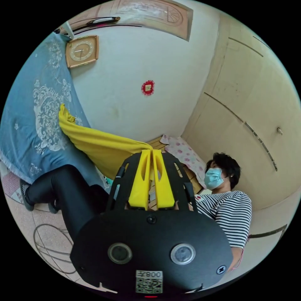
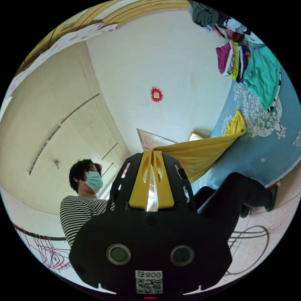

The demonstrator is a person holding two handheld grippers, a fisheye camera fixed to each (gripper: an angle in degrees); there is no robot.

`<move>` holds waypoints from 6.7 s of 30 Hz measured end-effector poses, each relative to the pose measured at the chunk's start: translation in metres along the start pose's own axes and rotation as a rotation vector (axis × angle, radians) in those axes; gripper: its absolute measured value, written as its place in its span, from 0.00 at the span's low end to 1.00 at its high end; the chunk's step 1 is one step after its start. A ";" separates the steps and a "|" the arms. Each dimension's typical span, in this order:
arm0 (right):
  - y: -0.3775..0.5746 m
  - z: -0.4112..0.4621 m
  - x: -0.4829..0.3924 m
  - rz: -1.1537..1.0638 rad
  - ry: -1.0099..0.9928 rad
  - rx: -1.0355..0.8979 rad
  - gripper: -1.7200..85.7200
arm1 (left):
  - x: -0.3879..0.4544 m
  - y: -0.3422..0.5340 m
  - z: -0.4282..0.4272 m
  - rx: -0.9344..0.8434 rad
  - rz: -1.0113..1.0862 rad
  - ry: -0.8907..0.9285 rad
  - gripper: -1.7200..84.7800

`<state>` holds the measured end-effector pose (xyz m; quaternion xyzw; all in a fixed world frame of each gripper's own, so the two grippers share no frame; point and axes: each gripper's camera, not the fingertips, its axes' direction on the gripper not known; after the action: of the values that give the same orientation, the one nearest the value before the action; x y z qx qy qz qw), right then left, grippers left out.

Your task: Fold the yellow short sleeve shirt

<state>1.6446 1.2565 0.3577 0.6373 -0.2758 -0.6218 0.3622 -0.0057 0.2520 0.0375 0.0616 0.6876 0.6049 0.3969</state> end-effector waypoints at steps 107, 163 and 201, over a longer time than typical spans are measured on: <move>-0.460 0.937 0.611 -0.647 1.406 -1.096 0.02 | -1.331 -0.130 0.331 -1.018 0.598 -1.289 0.02; -0.593 0.557 0.585 -0.183 1.312 -0.767 0.02 | -1.049 -0.389 0.075 -0.604 0.260 -1.396 0.03; -0.332 0.249 0.390 0.118 1.169 -0.637 0.04 | -0.838 -0.209 -0.148 -0.448 -0.310 -1.080 0.09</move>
<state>1.3934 1.1091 -0.1318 0.7150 0.1286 -0.2043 0.6561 0.5534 -0.3917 0.2412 0.1740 0.2459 0.5531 0.7767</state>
